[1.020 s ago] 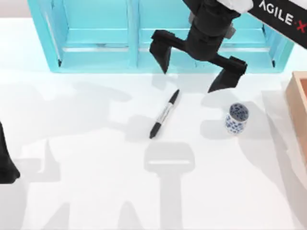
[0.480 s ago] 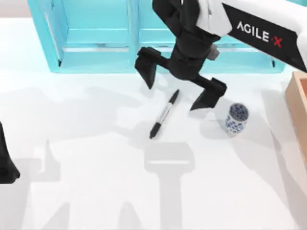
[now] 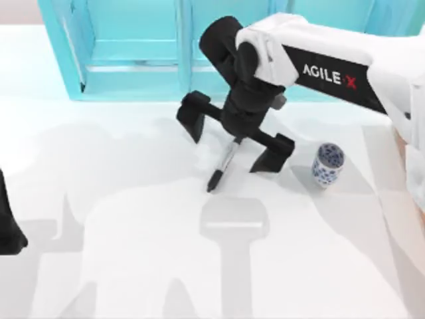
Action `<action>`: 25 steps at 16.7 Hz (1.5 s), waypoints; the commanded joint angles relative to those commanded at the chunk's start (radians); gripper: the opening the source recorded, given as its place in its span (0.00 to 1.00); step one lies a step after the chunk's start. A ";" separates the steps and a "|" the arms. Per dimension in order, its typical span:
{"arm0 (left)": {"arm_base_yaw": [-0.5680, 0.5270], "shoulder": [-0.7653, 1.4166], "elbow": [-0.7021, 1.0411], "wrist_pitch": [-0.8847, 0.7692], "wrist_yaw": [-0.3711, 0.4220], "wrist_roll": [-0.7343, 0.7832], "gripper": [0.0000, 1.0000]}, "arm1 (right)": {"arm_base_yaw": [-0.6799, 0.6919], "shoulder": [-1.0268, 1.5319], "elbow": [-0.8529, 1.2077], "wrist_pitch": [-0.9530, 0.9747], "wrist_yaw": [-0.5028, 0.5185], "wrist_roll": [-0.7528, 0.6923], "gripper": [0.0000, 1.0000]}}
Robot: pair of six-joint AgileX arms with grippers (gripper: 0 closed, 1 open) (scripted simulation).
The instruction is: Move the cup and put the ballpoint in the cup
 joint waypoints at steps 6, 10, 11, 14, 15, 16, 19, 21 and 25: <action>0.000 0.000 0.000 0.000 0.000 0.000 1.00 | 0.002 0.013 -0.007 0.015 0.000 0.002 0.92; 0.000 0.000 0.000 0.000 0.000 0.000 1.00 | 0.002 0.013 -0.007 0.015 0.000 0.002 0.62; 0.000 0.000 0.000 0.000 0.000 0.000 1.00 | 0.002 0.013 -0.007 0.015 0.000 0.002 0.55; 0.000 0.000 0.000 0.000 0.000 0.000 1.00 | 0.002 0.013 -0.007 0.015 0.000 0.002 0.32; 0.000 0.000 0.000 0.000 0.000 0.000 1.00 | 0.002 0.013 -0.007 0.015 0.000 0.002 0.25; 0.000 0.000 0.000 0.000 0.000 0.000 1.00 | 0.002 0.013 -0.007 0.015 0.000 0.002 0.17; 0.000 0.000 0.000 0.000 0.000 0.000 1.00 | 0.002 0.013 -0.007 0.015 0.000 0.002 0.00; 0.000 0.000 0.000 0.000 0.000 0.000 1.00 | 0.002 0.013 -0.007 0.015 0.000 0.002 0.00; 0.000 0.000 0.000 0.000 0.000 0.000 1.00 | 0.002 0.013 -0.007 0.015 0.000 0.002 0.00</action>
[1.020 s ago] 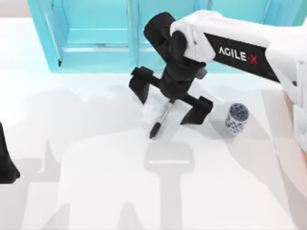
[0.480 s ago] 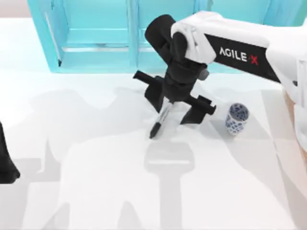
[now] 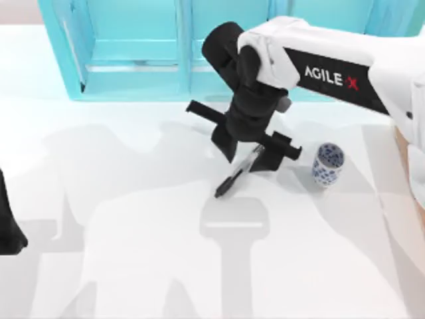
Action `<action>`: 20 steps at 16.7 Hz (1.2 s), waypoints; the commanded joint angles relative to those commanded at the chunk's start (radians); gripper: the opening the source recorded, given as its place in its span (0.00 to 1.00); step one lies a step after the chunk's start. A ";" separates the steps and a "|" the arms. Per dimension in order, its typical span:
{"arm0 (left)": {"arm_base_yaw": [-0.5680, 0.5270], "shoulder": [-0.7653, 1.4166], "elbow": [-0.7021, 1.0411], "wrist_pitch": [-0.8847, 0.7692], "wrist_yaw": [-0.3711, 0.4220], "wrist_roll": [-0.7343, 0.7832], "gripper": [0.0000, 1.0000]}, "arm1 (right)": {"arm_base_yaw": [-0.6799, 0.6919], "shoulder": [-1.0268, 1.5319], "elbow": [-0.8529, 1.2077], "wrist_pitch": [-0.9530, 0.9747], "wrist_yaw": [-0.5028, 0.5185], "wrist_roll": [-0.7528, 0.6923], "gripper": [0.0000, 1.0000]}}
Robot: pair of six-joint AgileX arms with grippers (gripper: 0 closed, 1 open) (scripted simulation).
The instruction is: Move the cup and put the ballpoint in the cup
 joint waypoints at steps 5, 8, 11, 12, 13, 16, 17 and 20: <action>0.000 0.000 0.000 0.000 0.000 0.000 1.00 | 0.001 -0.124 -0.059 -0.092 0.035 -0.024 0.00; 0.000 0.000 0.000 0.000 0.000 0.000 1.00 | 0.046 -0.257 -0.152 -0.138 0.039 0.020 0.00; 0.000 0.000 0.000 0.000 0.000 0.000 1.00 | 0.098 -0.419 -0.250 -0.178 0.047 0.065 0.00; 0.000 0.000 0.000 0.000 0.000 0.000 1.00 | 0.111 -0.453 -0.274 -0.188 0.050 0.078 0.00; 0.000 0.000 0.000 0.000 0.000 0.000 1.00 | 0.122 -0.477 -0.287 -0.195 0.053 0.089 0.00; 0.000 0.000 0.000 0.000 0.000 0.000 1.00 | 0.131 -0.493 -0.294 -0.200 0.056 0.098 0.00; 0.000 0.000 0.000 0.000 0.000 0.000 1.00 | 0.131 -0.493 -0.294 -0.200 0.056 0.098 0.00; 0.000 0.000 0.000 0.000 0.000 0.000 1.00 | 0.127 -0.491 -0.298 -0.188 0.063 0.090 0.00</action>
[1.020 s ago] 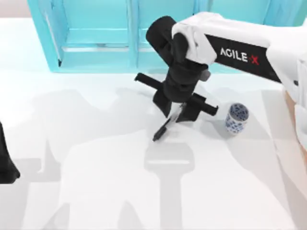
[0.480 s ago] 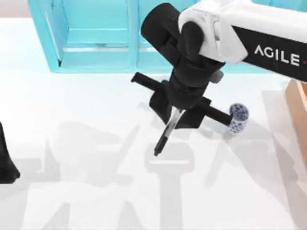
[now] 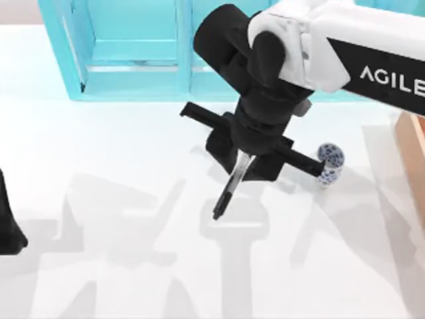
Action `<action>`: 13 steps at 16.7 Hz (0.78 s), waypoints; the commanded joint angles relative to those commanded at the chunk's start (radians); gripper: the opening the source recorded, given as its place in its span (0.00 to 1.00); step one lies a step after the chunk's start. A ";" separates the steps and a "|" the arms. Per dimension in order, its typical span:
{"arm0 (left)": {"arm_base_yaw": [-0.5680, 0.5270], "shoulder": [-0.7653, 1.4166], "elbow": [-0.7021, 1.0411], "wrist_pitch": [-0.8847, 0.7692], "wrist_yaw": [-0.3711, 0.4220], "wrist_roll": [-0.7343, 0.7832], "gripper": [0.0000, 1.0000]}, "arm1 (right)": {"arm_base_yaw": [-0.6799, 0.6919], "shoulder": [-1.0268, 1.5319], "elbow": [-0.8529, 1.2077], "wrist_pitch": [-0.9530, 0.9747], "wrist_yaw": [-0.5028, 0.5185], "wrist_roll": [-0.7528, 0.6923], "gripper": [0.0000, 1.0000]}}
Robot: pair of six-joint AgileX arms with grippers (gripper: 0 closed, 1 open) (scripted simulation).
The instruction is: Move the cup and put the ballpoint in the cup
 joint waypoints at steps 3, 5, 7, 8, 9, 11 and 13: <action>0.000 0.000 0.000 0.000 0.000 0.000 1.00 | 0.012 -0.018 -0.069 0.093 0.081 -0.069 0.00; 0.000 0.000 0.000 0.000 0.000 0.000 1.00 | 0.023 -0.040 -0.148 0.208 0.171 -0.146 0.00; 0.000 0.000 0.000 0.000 0.000 0.000 1.00 | 0.037 -0.065 -0.245 0.365 0.283 -0.241 0.00; 0.000 0.000 0.000 0.000 0.000 0.000 1.00 | 0.046 -0.079 -0.299 0.458 0.344 -0.294 0.00; 0.000 0.000 0.000 0.000 0.000 0.000 1.00 | 0.054 -0.094 -0.356 0.559 0.407 -0.350 0.00; 0.000 0.000 0.000 0.000 0.000 0.000 1.00 | 0.073 -0.127 -0.476 0.774 0.537 -0.469 0.00; 0.000 0.000 0.000 0.000 0.000 0.000 1.00 | 0.093 -0.163 -0.599 1.000 0.666 -0.594 0.00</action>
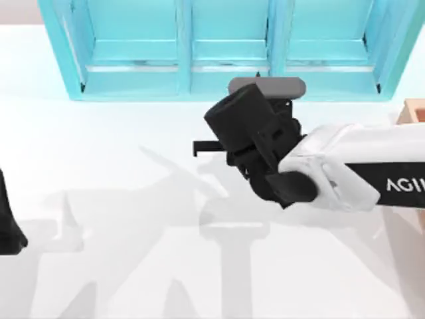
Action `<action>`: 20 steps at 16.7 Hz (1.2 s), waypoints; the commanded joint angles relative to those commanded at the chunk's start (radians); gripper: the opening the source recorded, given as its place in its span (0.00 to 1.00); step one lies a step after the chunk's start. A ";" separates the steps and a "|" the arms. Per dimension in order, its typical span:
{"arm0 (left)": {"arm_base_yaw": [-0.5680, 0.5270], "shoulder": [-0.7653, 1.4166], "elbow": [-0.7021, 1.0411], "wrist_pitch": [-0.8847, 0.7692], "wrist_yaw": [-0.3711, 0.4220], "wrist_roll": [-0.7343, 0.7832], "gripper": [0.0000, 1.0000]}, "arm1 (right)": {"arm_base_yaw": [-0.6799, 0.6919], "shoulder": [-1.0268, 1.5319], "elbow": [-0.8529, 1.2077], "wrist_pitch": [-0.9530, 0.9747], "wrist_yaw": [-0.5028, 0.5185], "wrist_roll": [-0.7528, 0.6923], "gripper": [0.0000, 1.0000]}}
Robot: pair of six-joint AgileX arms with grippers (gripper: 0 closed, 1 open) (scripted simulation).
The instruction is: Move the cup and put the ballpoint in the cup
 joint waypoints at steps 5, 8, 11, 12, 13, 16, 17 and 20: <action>0.000 0.000 0.000 0.000 0.000 0.000 1.00 | 0.045 -0.117 -0.282 0.514 0.285 -0.300 0.00; 0.000 0.000 0.000 0.000 0.000 0.000 1.00 | 0.067 -0.198 -0.402 0.734 0.411 -0.441 0.00; 0.000 0.000 0.000 0.000 0.000 0.000 1.00 | 0.084 -0.275 -0.476 0.888 0.500 -0.539 0.00; 0.000 0.000 0.000 0.000 0.000 0.000 1.00 | 0.089 -0.296 -0.492 0.929 0.522 -0.561 0.00; 0.000 0.000 0.000 0.000 0.000 0.000 1.00 | 0.093 -0.315 -0.503 0.966 0.539 -0.578 0.00; 0.000 0.000 0.000 0.000 0.000 0.000 1.00 | 0.098 -0.348 -0.519 1.025 0.562 -0.603 0.00; 0.000 0.000 0.000 0.000 0.000 0.000 1.00 | 0.098 -0.348 -0.519 1.025 0.562 -0.603 0.00; 0.000 0.000 0.000 0.000 0.000 0.000 1.00 | 0.098 -0.348 -0.519 1.025 0.562 -0.603 0.00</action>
